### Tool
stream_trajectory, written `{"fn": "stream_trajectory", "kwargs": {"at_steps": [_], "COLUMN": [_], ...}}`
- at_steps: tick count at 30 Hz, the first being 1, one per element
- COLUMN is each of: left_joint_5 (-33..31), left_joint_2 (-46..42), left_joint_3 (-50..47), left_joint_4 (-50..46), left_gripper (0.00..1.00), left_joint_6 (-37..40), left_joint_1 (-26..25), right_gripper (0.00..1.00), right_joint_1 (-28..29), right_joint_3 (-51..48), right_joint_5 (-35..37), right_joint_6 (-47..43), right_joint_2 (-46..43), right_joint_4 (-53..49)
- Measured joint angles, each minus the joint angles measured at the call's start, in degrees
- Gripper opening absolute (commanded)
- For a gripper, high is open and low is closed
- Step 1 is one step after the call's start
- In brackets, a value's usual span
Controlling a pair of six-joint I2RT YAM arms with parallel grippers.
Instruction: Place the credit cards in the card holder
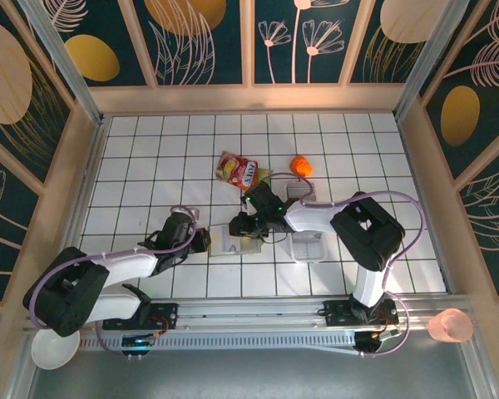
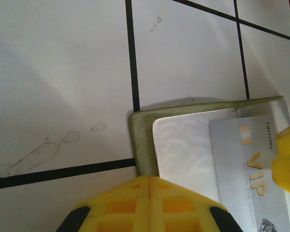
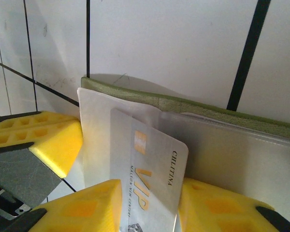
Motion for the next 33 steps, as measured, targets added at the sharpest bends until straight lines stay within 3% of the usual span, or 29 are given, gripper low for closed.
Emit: {"fn": "stream_trajectory", "kwargs": {"at_steps": [27,33], "left_joint_5": [0.02,0.02], "left_joint_2": [0.33,0.37], "left_joint_3": [0.0,0.0], "left_joint_4": [0.31,0.31], "left_gripper": [0.02,0.02], "left_joint_6": [0.0,0.0], "left_joint_1": [-0.04,-0.04], "right_gripper": [0.35,0.31], "right_joint_1": [3.85,4.48], "right_joint_3": [4.87,5.01], "right_joint_5": [6.69,7.85], "right_joint_6": [-1.79,-1.97], "right_joint_2": [1.27,1.27], "right_joint_4": [-7.02,-7.32]}}
